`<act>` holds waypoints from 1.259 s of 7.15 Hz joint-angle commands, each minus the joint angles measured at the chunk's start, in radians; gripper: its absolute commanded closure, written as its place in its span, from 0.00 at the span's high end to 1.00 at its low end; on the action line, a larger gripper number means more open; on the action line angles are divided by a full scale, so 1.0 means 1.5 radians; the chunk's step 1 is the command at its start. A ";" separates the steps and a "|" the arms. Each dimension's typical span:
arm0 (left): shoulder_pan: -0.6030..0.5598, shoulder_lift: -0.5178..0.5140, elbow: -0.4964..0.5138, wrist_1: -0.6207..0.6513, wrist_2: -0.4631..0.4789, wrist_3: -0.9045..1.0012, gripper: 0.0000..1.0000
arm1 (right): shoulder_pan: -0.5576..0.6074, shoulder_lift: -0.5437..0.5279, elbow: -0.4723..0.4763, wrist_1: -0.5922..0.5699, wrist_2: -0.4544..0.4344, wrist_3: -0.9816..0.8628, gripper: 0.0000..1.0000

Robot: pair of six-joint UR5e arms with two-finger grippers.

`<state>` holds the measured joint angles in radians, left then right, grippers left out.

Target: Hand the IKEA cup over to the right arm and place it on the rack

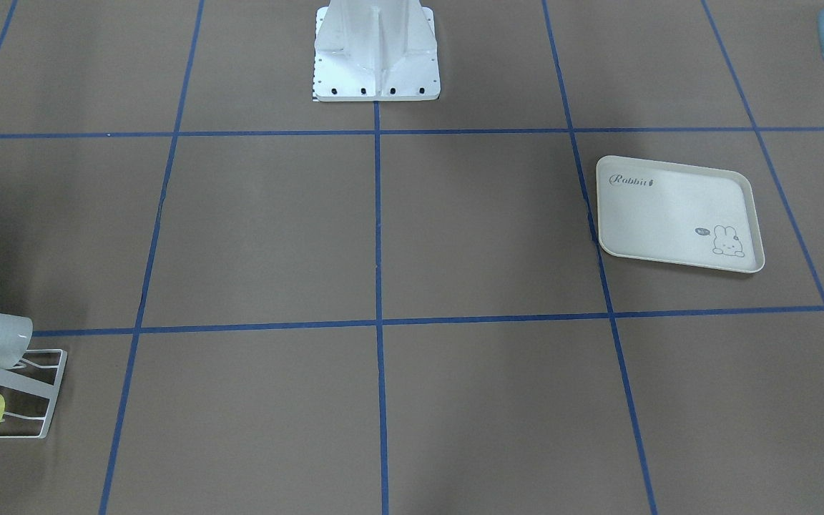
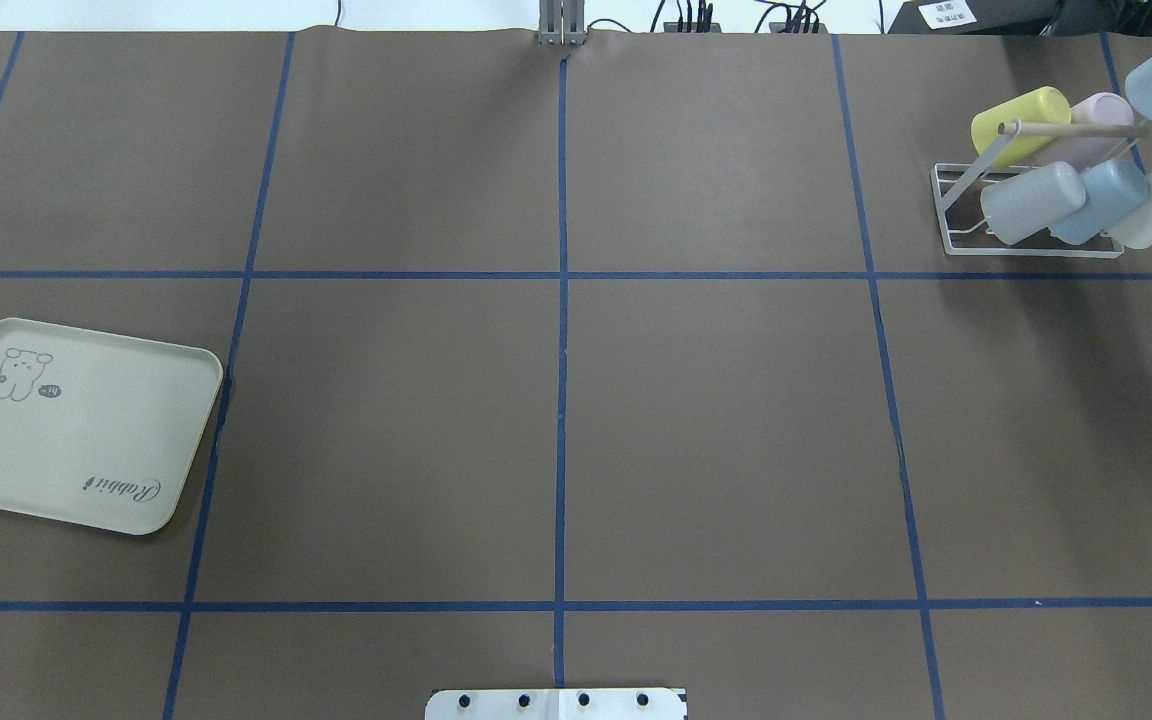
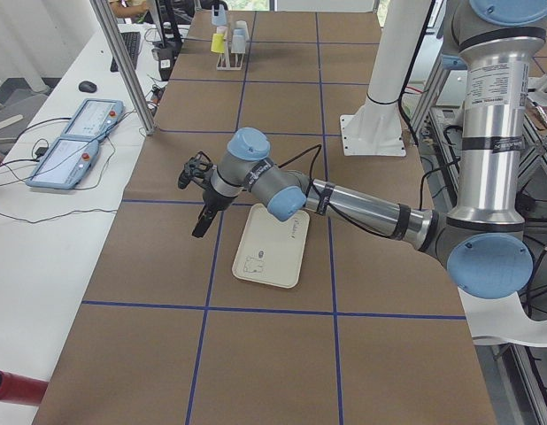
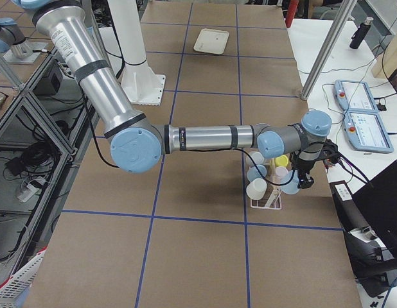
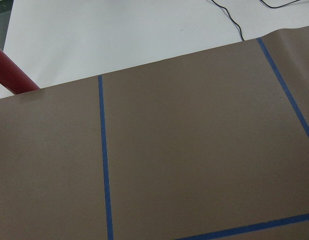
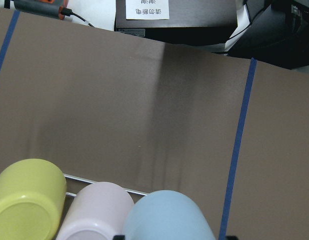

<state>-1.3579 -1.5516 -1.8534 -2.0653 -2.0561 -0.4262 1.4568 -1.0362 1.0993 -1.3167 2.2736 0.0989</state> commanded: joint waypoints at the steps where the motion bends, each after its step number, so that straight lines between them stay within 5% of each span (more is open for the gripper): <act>1: 0.001 0.000 0.000 0.000 0.000 -0.011 1.00 | -0.004 -0.010 -0.002 0.000 -0.006 -0.007 0.00; 2: 0.002 -0.003 0.000 -0.001 -0.001 -0.031 1.00 | -0.006 -0.014 -0.002 0.000 -0.007 -0.008 0.01; 3: 0.002 -0.003 0.000 0.000 -0.001 -0.031 1.00 | -0.010 -0.014 -0.002 0.000 -0.016 -0.008 0.25; 4: 0.002 -0.002 0.006 0.001 -0.001 -0.030 1.00 | -0.011 -0.020 -0.001 0.002 -0.021 0.003 0.99; 9: -0.019 -0.011 0.036 0.071 -0.052 0.090 1.00 | -0.010 -0.015 0.008 -0.018 -0.022 0.002 1.00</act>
<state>-1.3679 -1.5608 -1.8008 -2.0176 -2.1313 -0.3851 1.4278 -1.0627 1.1040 -1.3242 2.2365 0.1032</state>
